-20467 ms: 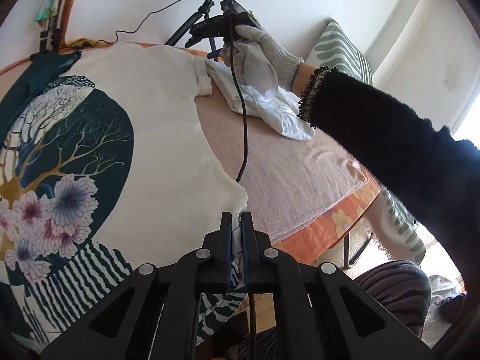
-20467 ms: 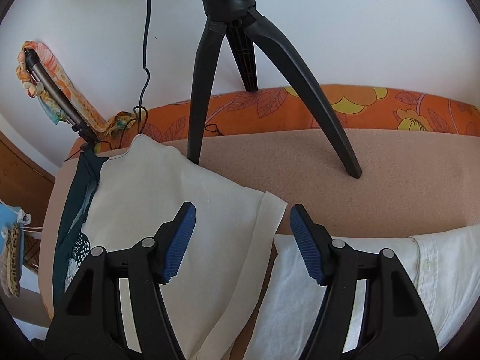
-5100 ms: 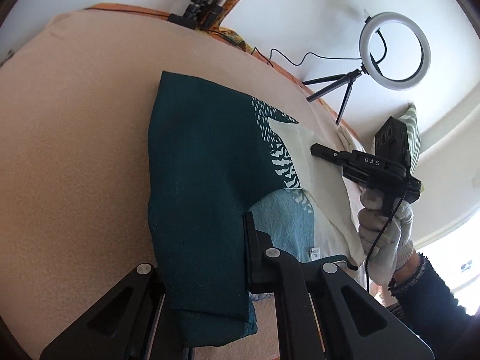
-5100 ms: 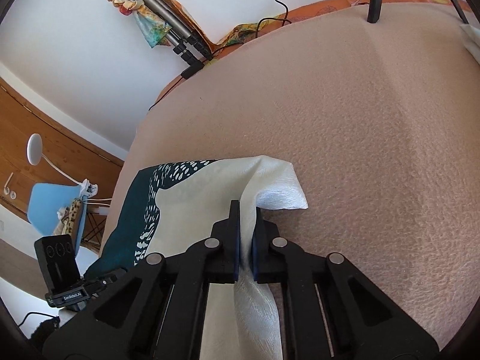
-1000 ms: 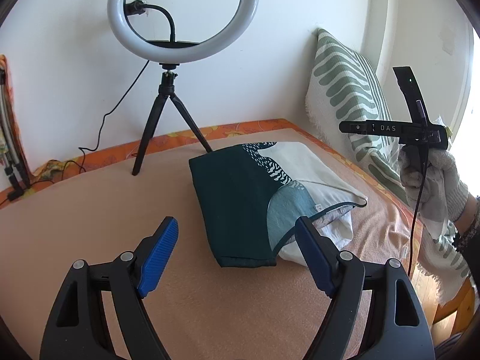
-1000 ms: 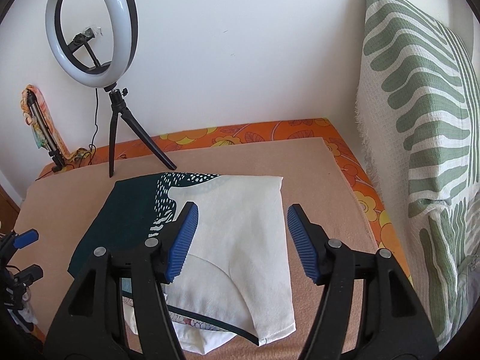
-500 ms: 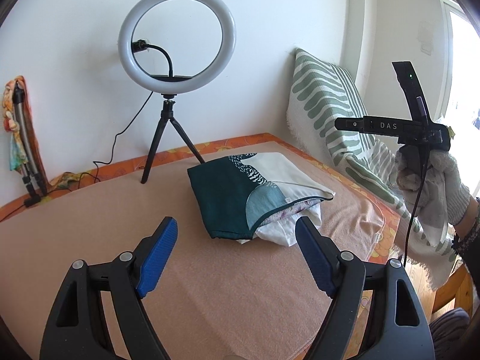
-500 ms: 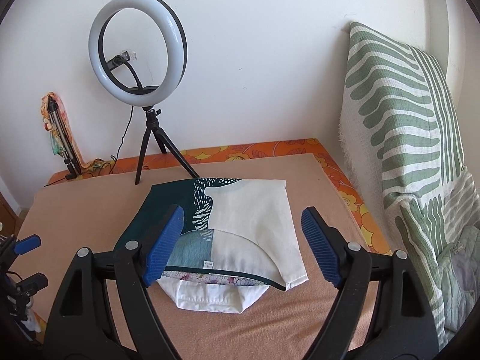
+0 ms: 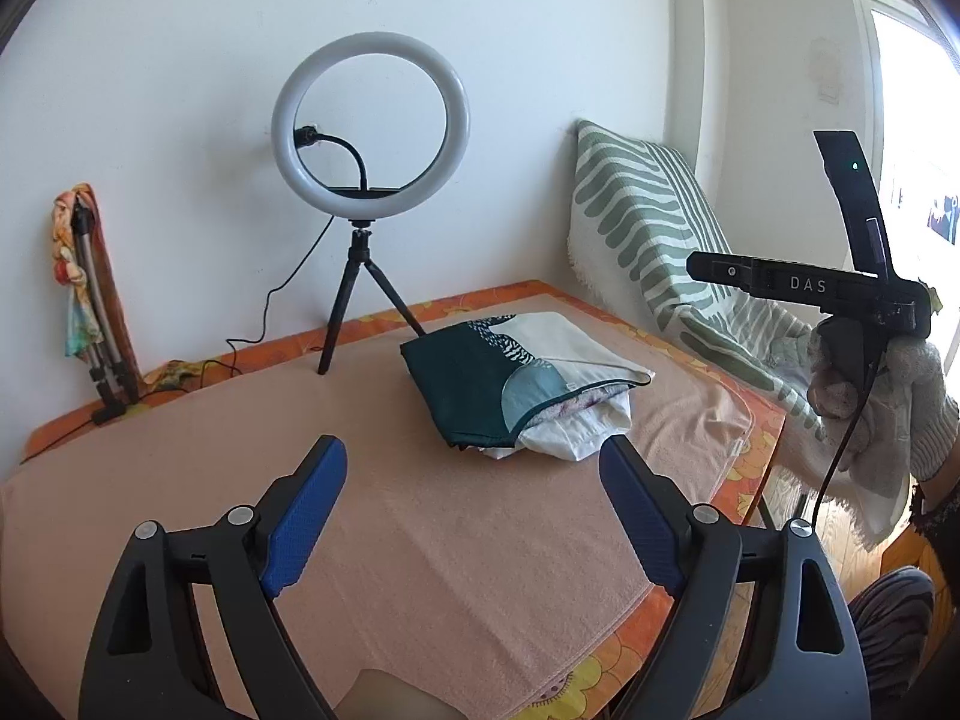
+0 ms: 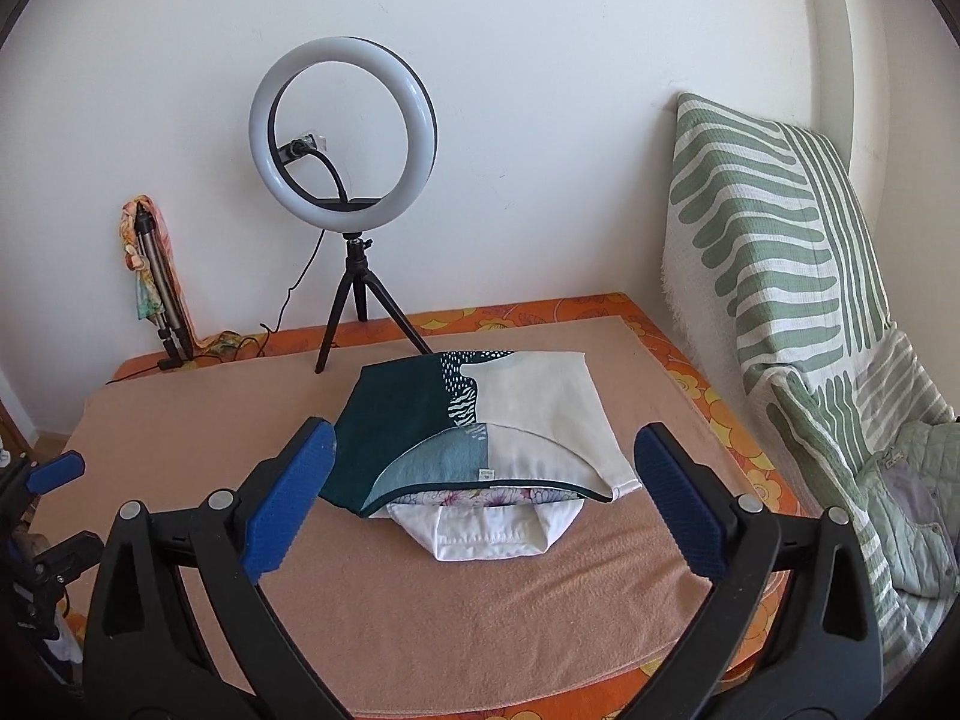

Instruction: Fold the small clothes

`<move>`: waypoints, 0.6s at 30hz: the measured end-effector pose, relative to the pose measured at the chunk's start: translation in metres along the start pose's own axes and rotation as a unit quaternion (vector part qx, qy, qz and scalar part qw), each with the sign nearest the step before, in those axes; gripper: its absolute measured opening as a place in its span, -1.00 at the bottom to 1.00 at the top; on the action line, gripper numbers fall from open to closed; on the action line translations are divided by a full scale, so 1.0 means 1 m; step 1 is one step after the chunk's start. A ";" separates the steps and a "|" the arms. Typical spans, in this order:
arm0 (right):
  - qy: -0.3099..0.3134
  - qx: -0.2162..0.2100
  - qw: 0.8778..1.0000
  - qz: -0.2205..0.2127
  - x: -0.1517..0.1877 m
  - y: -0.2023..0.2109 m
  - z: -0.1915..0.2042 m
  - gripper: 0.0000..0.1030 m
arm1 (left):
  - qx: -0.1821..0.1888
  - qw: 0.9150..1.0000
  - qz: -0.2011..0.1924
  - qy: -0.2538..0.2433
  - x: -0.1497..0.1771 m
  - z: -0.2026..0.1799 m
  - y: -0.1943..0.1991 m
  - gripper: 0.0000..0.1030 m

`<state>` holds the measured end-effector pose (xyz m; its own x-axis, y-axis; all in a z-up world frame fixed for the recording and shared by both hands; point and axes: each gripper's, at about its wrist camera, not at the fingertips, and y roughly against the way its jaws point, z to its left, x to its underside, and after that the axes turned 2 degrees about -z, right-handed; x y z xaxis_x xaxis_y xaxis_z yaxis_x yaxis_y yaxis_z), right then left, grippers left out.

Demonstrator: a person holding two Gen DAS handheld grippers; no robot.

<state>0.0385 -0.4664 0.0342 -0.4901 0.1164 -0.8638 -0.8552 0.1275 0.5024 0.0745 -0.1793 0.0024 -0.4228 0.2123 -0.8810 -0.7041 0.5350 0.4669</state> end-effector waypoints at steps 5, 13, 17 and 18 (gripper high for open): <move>0.005 0.019 1.000 -0.014 0.014 0.016 0.020 1.00 | -0.007 1.000 0.012 0.004 0.010 0.006 0.009 0.69; -0.006 0.013 0.999 -0.032 0.039 0.031 0.045 1.00 | -0.028 1.000 0.001 0.009 0.023 0.016 0.023 0.99; 0.001 0.018 0.999 -0.045 0.049 0.033 0.055 1.00 | -0.029 0.999 -0.004 0.012 0.026 0.018 0.026 0.99; 0.000 0.019 0.999 -0.046 0.050 0.033 0.057 1.00 | -0.030 0.999 -0.006 0.014 0.027 0.018 0.027 0.99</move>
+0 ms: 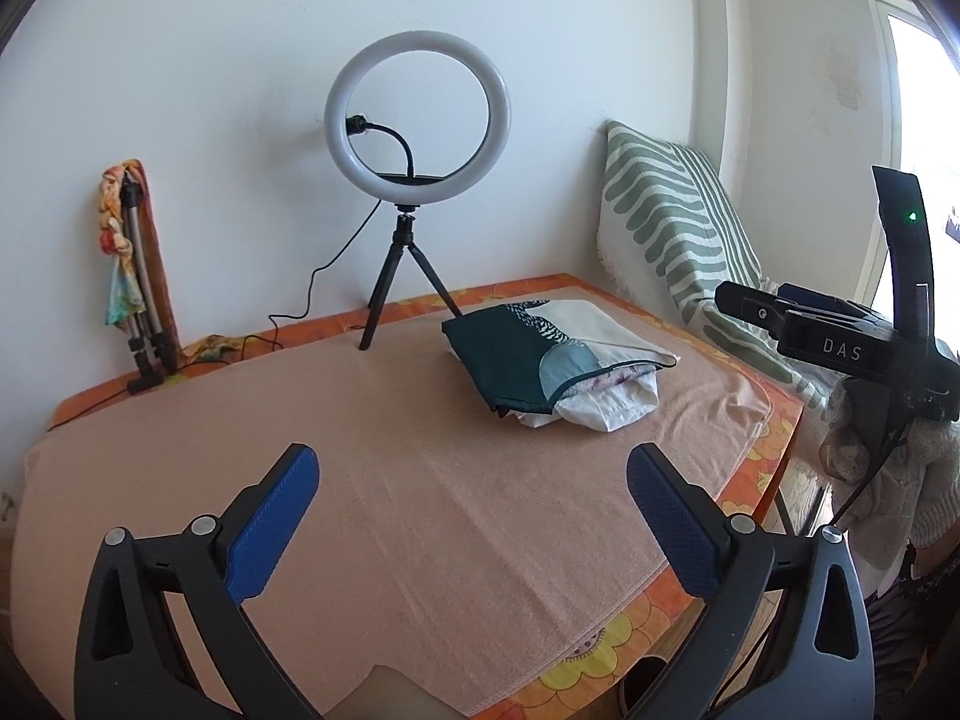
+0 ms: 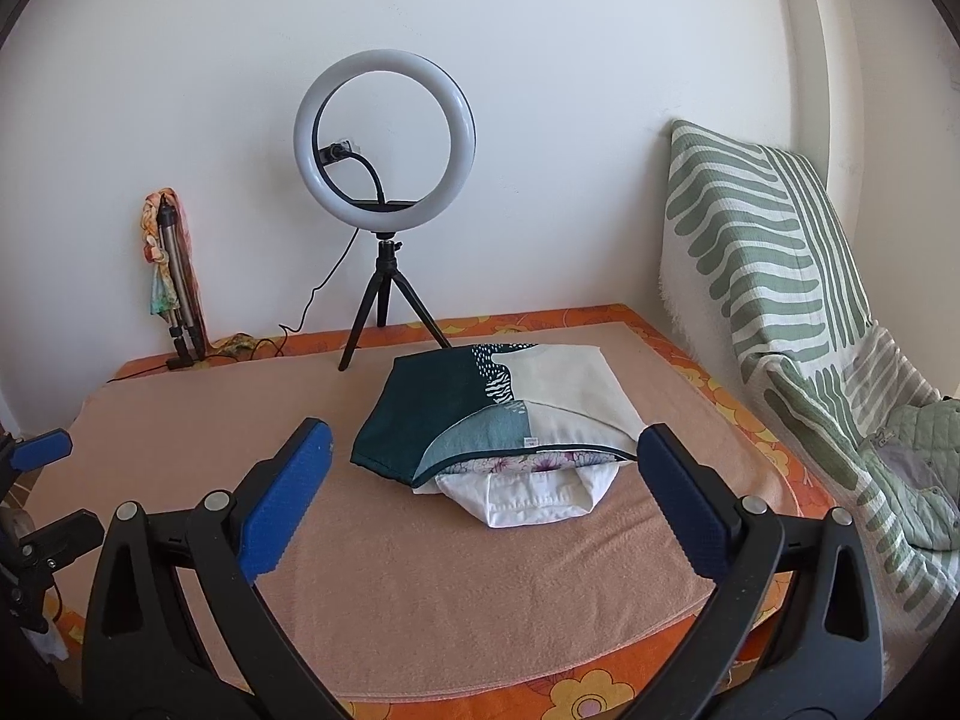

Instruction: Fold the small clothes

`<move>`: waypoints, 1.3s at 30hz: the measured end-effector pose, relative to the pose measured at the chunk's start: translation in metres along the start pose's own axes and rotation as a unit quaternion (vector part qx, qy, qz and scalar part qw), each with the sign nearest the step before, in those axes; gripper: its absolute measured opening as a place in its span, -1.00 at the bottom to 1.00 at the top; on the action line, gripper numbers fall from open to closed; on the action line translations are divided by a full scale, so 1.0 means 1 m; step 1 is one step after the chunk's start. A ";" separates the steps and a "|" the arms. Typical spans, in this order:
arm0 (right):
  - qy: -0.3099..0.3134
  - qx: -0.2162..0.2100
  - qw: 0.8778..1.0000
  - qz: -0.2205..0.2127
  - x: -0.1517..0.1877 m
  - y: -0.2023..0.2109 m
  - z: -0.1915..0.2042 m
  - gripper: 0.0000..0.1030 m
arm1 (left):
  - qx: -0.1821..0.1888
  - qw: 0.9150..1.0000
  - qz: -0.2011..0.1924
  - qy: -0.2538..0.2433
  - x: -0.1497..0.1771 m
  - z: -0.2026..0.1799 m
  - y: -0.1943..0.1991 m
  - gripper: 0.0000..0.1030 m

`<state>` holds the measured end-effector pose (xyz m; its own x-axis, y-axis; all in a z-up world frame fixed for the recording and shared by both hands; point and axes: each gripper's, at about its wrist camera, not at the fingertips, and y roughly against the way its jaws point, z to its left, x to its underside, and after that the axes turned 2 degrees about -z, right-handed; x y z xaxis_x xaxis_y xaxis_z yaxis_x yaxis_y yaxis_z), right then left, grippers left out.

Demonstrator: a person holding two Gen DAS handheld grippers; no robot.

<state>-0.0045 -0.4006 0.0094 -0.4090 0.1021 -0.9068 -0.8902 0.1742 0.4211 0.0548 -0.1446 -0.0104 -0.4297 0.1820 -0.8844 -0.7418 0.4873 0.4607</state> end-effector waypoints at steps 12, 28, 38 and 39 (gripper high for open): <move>-0.013 0.006 1.000 -0.012 0.010 -0.007 0.002 1.00 | -0.024 1.000 -0.009 0.003 0.014 0.008 -0.002 0.99; -0.008 0.006 1.000 -0.011 0.016 -0.011 0.003 1.00 | -0.037 0.999 -0.002 0.005 0.018 0.013 0.000 0.99; -0.008 0.004 1.000 -0.011 0.018 -0.015 0.002 1.00 | -0.036 0.999 -0.001 0.006 0.018 0.013 0.000 0.99; -0.008 0.005 1.000 -0.011 0.018 -0.016 0.002 1.00 | -0.037 0.999 -0.002 0.005 0.018 0.013 0.000 0.99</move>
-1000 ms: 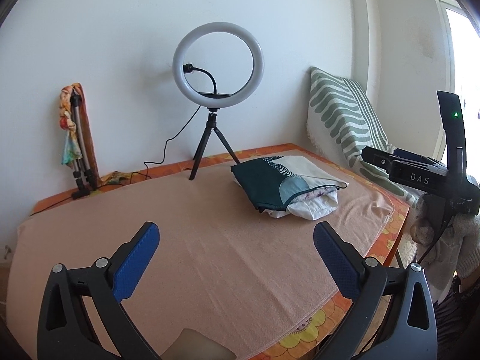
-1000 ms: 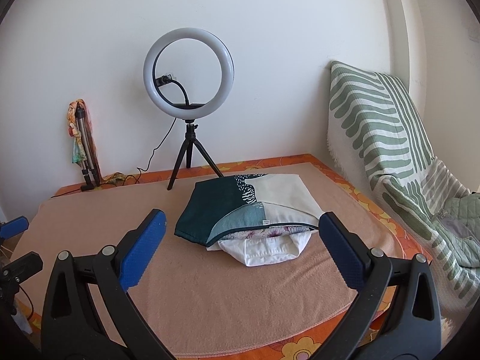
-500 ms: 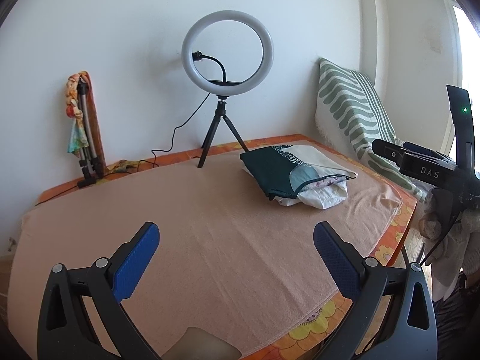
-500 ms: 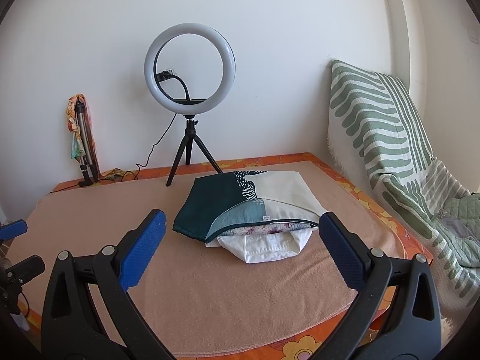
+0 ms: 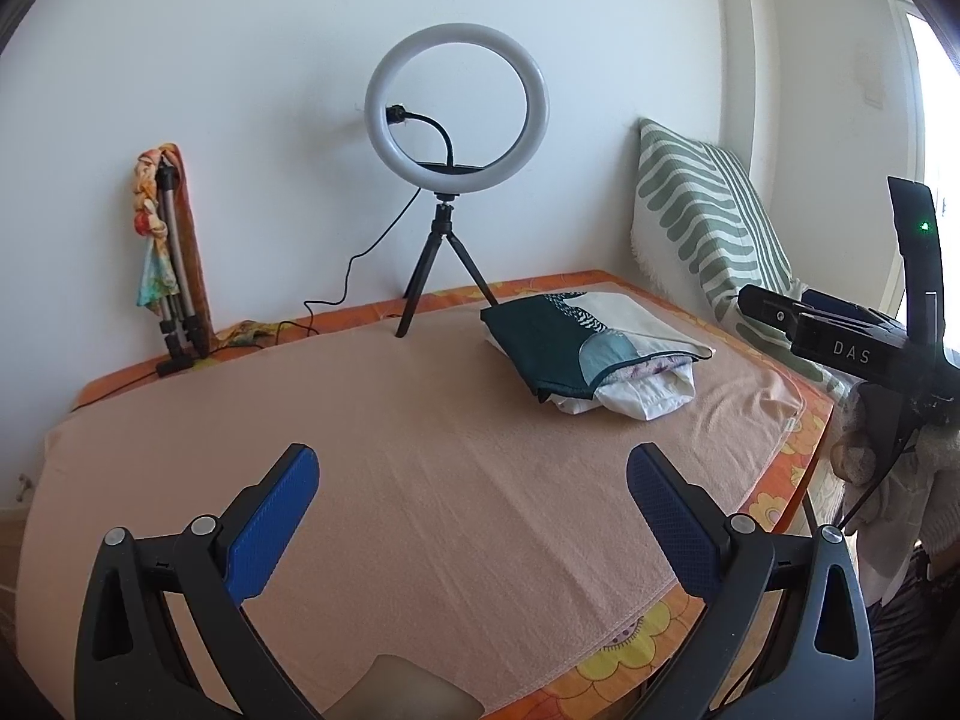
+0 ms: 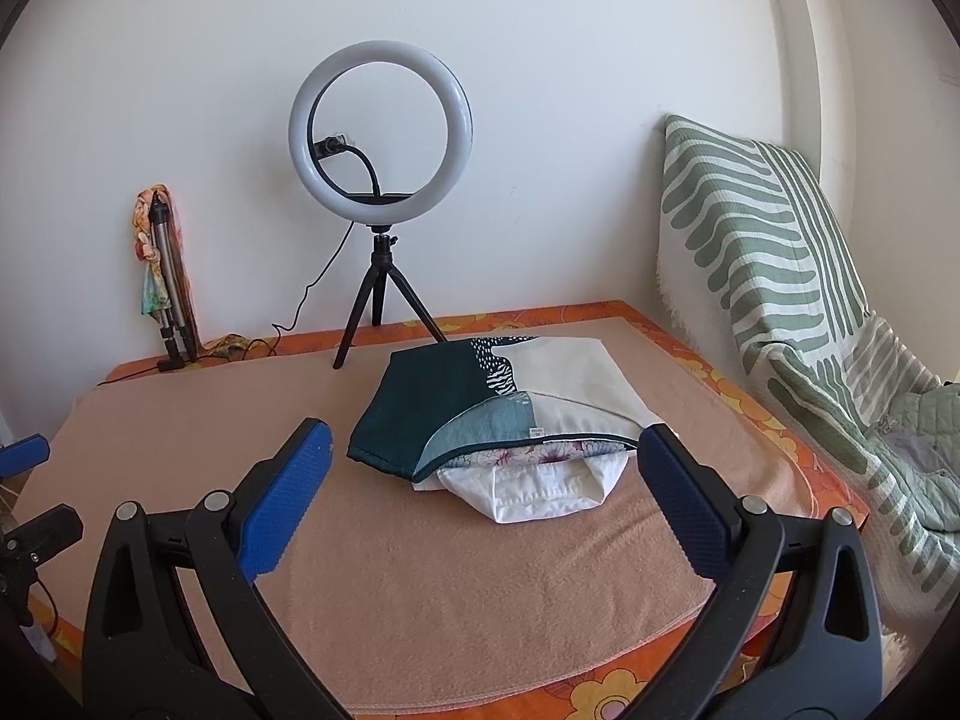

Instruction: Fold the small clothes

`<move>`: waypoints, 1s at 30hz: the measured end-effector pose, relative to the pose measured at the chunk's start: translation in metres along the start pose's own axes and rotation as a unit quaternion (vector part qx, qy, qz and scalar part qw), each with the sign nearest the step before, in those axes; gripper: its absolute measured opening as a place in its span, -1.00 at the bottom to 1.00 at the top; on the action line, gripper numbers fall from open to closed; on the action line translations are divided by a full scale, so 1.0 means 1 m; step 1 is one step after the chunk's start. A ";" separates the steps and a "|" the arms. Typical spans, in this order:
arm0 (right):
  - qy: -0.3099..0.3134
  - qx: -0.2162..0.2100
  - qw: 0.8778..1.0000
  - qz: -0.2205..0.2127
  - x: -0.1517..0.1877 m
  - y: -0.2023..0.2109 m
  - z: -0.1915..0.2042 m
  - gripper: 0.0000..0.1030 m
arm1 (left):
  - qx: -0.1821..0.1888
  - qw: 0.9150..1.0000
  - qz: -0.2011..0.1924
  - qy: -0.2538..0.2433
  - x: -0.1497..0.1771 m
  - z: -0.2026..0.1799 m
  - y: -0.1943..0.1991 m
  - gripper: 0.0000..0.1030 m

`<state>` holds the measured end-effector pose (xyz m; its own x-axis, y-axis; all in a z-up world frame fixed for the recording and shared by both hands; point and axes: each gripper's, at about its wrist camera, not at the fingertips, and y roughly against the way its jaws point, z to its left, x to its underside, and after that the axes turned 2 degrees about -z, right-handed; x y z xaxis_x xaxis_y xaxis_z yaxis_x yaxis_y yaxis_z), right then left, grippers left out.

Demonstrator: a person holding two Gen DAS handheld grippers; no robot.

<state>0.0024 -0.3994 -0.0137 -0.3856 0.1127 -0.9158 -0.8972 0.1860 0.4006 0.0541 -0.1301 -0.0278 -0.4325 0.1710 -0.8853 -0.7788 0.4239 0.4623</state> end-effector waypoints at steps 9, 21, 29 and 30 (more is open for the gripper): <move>0.006 0.000 1.000 0.000 0.002 -0.001 0.002 1.00 | -0.001 1.000 -0.005 -0.003 0.001 -0.003 0.003 0.99; 0.006 -0.003 1.000 0.000 0.001 -0.002 0.004 1.00 | -0.003 1.000 -0.007 -0.006 -0.001 -0.003 0.005 0.99; 0.011 -0.006 1.000 0.001 0.001 -0.004 0.004 1.00 | -0.007 1.000 -0.012 -0.003 -0.001 -0.002 0.007 0.99; 0.011 -0.006 1.000 0.001 0.001 -0.004 0.004 1.00 | -0.006 1.000 -0.012 -0.002 -0.001 -0.002 0.006 0.99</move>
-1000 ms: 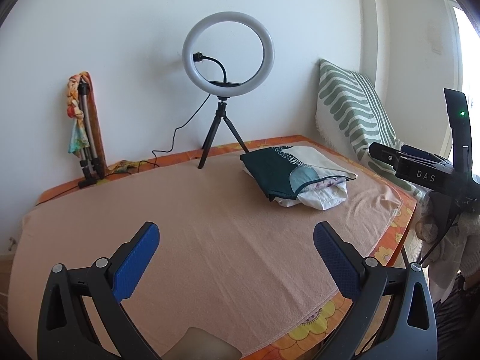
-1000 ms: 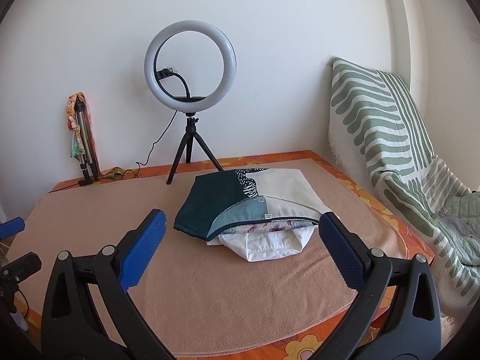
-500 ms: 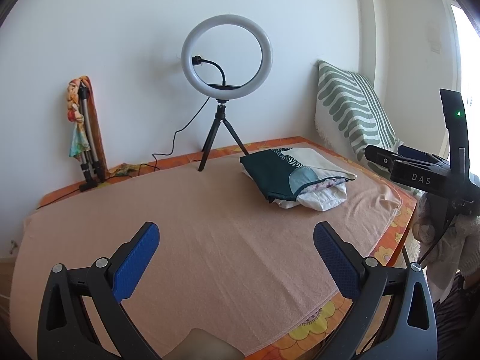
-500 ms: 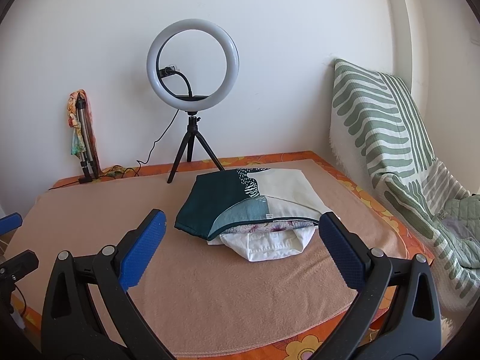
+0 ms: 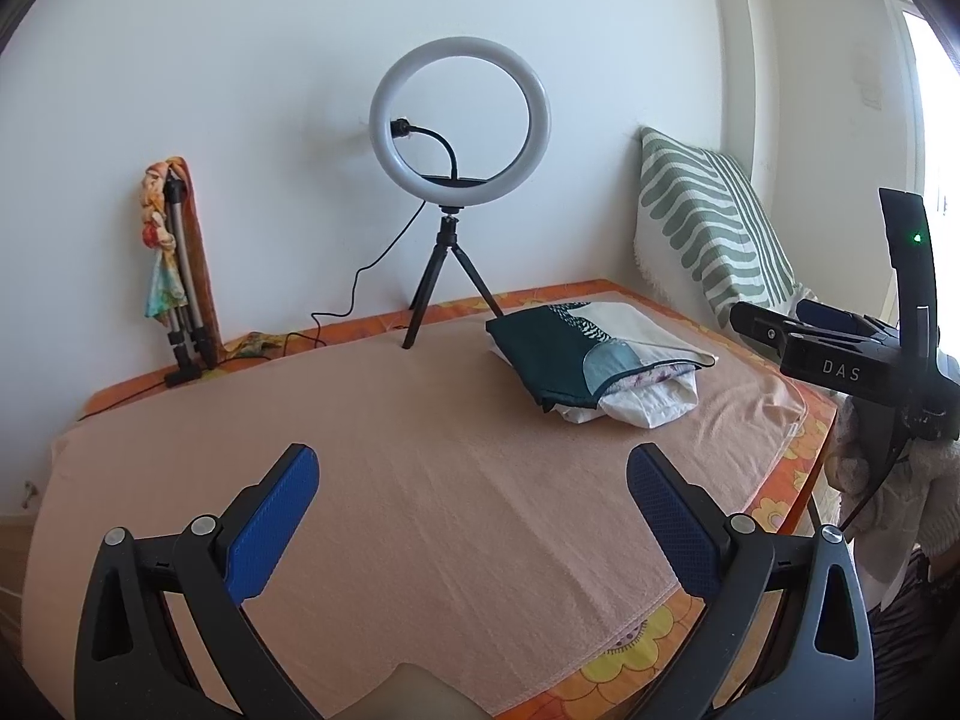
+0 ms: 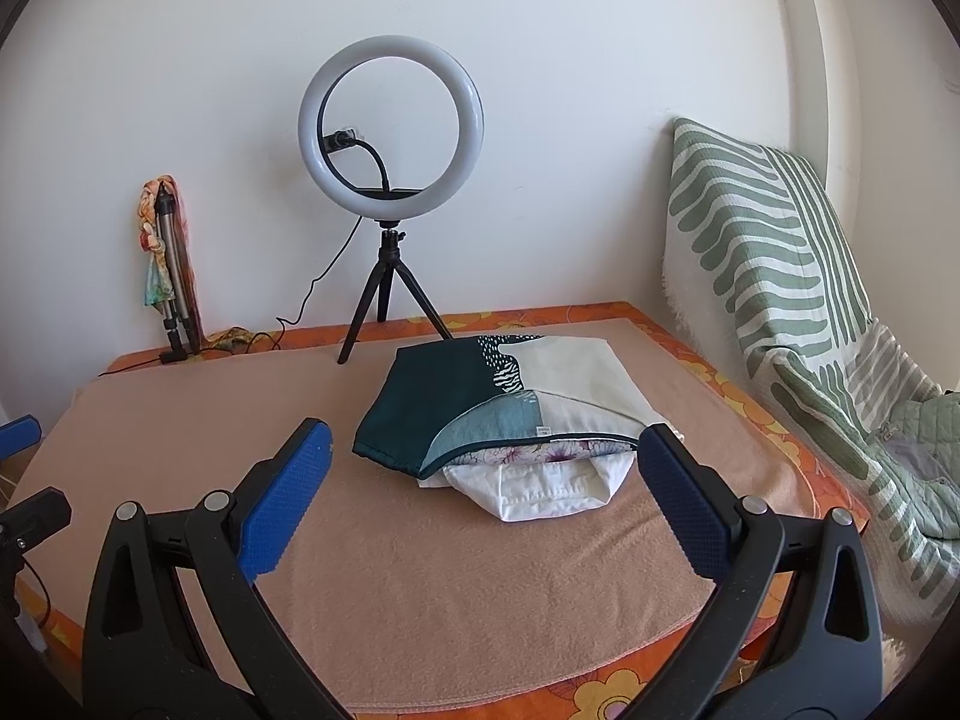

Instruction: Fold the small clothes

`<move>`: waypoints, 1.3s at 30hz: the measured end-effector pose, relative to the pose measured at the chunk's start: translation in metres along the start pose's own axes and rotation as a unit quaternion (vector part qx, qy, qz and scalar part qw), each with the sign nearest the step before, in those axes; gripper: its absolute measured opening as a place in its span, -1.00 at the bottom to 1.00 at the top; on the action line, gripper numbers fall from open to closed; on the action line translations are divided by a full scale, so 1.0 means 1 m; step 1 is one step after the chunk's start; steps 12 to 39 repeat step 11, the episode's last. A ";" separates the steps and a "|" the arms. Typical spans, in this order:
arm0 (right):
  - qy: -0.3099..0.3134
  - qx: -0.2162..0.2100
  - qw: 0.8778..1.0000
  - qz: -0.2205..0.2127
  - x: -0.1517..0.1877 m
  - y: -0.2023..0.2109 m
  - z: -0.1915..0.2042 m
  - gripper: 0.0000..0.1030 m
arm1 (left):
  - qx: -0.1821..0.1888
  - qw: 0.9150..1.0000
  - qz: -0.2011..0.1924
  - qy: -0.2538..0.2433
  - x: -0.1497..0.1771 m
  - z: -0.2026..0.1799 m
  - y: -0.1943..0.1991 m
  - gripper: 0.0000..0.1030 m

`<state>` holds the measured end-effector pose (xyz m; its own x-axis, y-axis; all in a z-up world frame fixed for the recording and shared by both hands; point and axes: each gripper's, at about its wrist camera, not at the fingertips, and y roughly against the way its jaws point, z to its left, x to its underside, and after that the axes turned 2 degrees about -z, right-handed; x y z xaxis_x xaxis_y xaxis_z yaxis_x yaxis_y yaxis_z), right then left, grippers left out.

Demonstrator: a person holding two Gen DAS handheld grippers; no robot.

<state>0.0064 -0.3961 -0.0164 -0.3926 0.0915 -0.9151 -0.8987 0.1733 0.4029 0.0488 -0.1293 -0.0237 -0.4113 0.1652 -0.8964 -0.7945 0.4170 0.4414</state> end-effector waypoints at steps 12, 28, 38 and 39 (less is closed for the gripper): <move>0.002 -0.004 1.000 0.001 0.000 -0.002 0.001 1.00 | 0.008 1.000 -0.007 -0.008 -0.001 -0.002 0.005 0.99; 0.002 -0.004 1.000 0.001 0.000 -0.002 0.001 1.00 | 0.008 1.000 -0.007 -0.008 -0.001 -0.002 0.005 0.99; 0.002 -0.004 1.000 0.001 0.000 -0.002 0.001 1.00 | 0.008 1.000 -0.007 -0.008 -0.001 -0.002 0.005 0.99; 0.002 -0.004 1.000 0.001 0.000 -0.002 0.001 1.00 | 0.008 1.000 -0.007 -0.008 -0.001 -0.002 0.005 0.99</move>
